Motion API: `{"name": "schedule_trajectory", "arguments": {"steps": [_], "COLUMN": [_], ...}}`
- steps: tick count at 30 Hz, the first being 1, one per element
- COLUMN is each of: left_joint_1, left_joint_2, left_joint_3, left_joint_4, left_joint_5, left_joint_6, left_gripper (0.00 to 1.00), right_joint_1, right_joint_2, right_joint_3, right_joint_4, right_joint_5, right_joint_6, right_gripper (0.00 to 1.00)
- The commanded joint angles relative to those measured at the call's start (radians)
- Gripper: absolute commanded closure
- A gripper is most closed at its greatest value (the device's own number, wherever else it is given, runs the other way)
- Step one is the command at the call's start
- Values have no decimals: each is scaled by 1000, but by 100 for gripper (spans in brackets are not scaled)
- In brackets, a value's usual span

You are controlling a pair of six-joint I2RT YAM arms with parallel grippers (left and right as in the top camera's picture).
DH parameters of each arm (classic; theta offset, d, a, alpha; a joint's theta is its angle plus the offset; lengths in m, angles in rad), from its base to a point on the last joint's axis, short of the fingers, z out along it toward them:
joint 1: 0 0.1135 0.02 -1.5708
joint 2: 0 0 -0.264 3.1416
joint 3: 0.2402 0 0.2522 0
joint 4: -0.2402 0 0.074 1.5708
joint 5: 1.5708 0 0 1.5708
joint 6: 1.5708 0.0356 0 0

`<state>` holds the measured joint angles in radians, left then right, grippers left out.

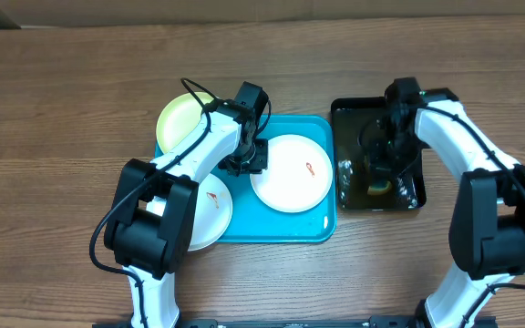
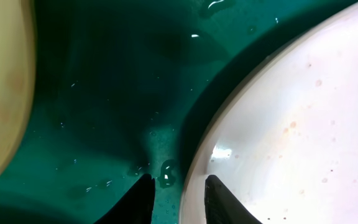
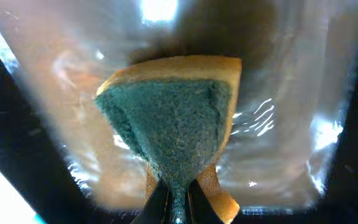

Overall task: Clean dirty plates on tray and stack at the side
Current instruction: 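Reach the right gripper into the black tray and grasp the green sponge, then scrub the held white plate with the sponge in the right gripper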

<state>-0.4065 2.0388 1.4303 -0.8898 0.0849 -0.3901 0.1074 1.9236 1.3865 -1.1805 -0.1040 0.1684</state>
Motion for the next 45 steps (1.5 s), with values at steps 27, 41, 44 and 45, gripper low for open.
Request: {"name": "schedule_trajectory", "arguments": {"steps": [27,41,44,45], "left_joint_1": [-7,-5,-5,-5], "left_joint_2": [16,16,16,16], "left_joint_3": [-4,-4,-4,-4], "left_joint_4": [-7,-22,-23,-24], "left_joint_5": [-60,-100,-100,-100], "left_joint_6": [1,-7,-7,-7], "left_gripper": [73,96,96,96], "right_joint_1": [155,160,176,183], "right_joint_2": [-115,-116,-116,-116], "right_joint_3": [60,140,166,172], "right_joint_4": [-14,-82,-84,-79], "right_joint_5": [371,346,319,298], "right_joint_6": [151,146,139,139], "right_gripper": [96,96,96,96]}}
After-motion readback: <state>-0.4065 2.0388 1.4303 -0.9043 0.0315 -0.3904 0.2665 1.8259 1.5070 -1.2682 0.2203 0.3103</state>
